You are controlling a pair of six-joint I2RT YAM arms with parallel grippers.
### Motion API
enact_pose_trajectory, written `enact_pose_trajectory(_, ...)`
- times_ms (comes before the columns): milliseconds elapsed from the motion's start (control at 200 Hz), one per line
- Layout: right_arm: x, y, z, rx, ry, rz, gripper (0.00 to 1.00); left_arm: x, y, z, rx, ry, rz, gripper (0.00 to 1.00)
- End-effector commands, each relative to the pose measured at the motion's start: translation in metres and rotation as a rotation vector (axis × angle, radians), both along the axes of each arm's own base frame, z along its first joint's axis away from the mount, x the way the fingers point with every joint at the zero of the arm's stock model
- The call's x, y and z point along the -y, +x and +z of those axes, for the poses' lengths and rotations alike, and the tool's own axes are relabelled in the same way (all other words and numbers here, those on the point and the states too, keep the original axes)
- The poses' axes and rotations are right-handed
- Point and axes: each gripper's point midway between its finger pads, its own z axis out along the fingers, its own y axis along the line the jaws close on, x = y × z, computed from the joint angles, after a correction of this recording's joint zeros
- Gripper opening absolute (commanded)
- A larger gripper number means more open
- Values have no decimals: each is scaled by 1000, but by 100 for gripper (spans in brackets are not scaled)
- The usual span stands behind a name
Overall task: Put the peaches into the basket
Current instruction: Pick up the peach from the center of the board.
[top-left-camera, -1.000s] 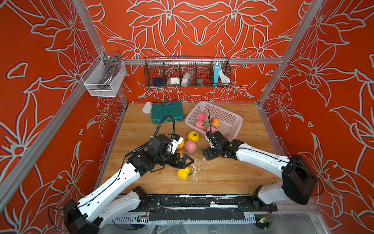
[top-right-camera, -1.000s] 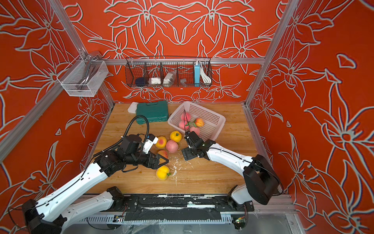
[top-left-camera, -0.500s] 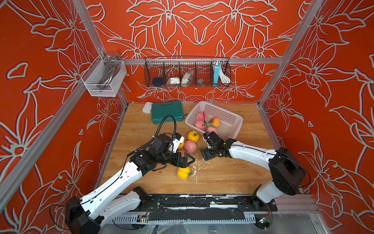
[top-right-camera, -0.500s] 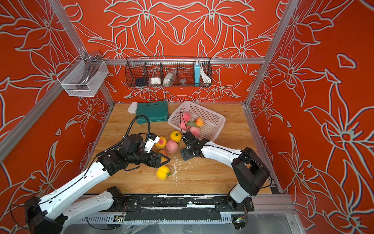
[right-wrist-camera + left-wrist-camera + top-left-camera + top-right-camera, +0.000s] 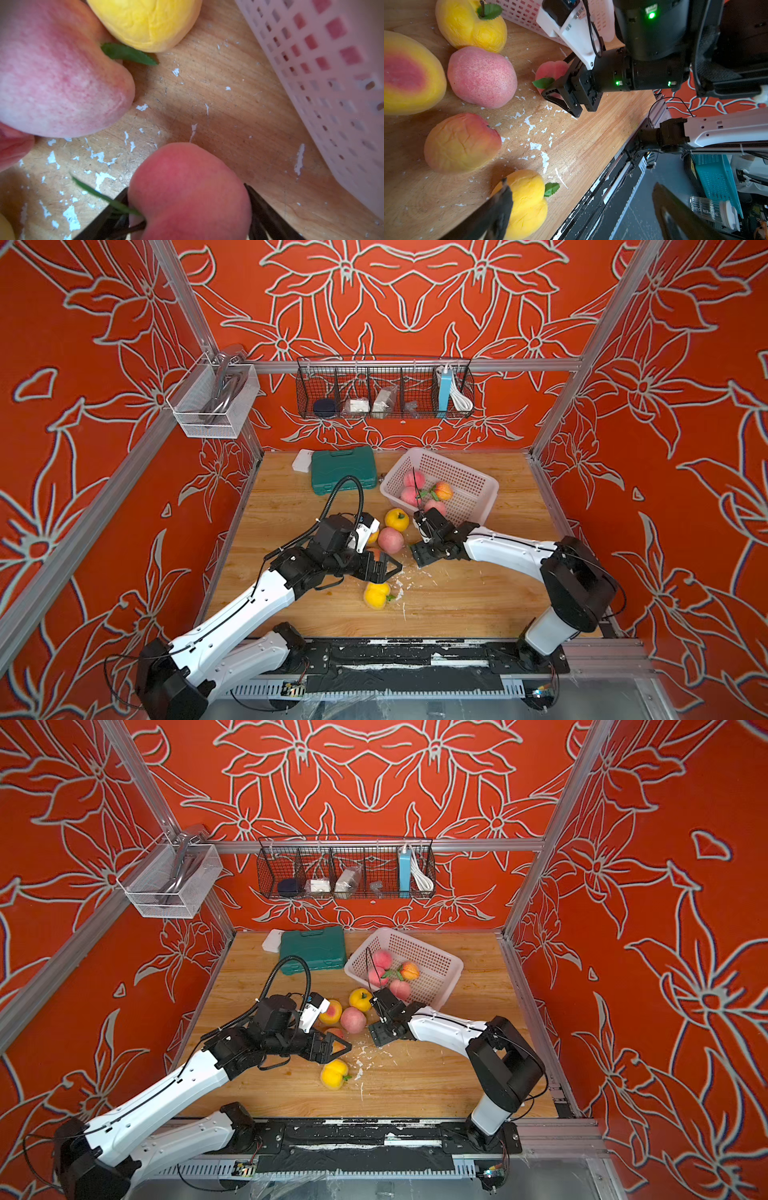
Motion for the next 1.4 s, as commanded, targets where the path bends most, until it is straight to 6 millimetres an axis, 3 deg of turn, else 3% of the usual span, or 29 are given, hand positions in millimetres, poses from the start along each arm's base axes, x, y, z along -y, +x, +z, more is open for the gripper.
enact_pose_trajectory(0, -2, 4, 5, 10, 7, 4, 78, 3, 2, 4, 16, -13, 0, 99)
enact_pose_trajectory(250, -2, 2, 25, 31, 34, 14, 74, 2, 5, 8, 22, -9, 9, 99)
enact_pose_trajectory(601, -4, 11, 92, 120, 104, 41, 74, 10, 19, 20, 40, -5, 9, 99)
enact_pose_trajectory(841, 12, 35, 134, 179, 122, 24, 75, 23, 40, 29, 66, -6, -5, 99)
enact_pose_trajectory(1131, 58, 81, 156, 218, 113, -70, 75, 44, 75, 53, 112, -6, -28, 99)
enact_pose_trajectory(1391, 93, 120, 139, 202, 51, -150, 76, 62, 95, 64, 132, -6, -63, 99)
